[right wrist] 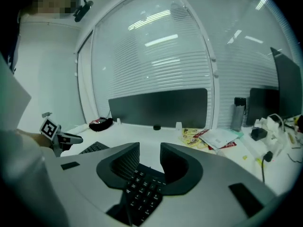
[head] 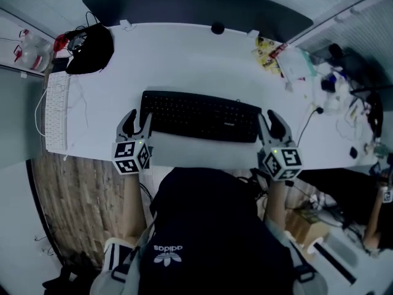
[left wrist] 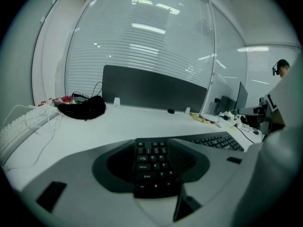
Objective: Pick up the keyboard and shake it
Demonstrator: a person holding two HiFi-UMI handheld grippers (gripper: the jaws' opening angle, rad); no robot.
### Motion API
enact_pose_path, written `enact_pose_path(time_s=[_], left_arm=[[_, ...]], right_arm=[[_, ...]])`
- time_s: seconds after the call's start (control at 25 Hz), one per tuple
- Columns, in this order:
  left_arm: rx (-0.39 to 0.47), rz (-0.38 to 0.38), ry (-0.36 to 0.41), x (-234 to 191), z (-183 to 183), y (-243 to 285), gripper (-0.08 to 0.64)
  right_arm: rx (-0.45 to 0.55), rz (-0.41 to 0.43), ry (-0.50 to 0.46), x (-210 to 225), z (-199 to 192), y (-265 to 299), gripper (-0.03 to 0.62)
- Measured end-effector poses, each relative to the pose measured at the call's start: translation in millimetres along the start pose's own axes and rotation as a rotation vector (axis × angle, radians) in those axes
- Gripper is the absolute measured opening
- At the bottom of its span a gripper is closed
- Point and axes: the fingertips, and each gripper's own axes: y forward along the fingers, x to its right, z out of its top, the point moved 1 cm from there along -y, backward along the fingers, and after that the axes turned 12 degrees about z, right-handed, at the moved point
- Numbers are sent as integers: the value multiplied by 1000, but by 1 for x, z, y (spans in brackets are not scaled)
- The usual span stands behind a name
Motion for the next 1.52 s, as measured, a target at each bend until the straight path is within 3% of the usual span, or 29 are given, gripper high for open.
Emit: enact_pose_path(time_s=[0.4, 0.92, 1.16, 1.32, 1.52], left_arm=[[-198, 2, -39, -9, -43, 43, 209], [-262, -39, -172, -12, -56, 45, 224], [-240, -70, -166, -7, -58, 44, 222], [-253, -66, -136, -12, -59, 45, 225], [-300, -104, -165, -9, -63, 49, 225]], right_arm=[[-167, 4, 103, 42, -50, 37, 181], [-344, 14, 238, 69, -102, 49, 206], [-332, 19, 275, 67, -108, 50, 204], [-301, 42, 394, 70, -115, 50, 219], [-267, 93, 511, 67, -108, 54, 219]])
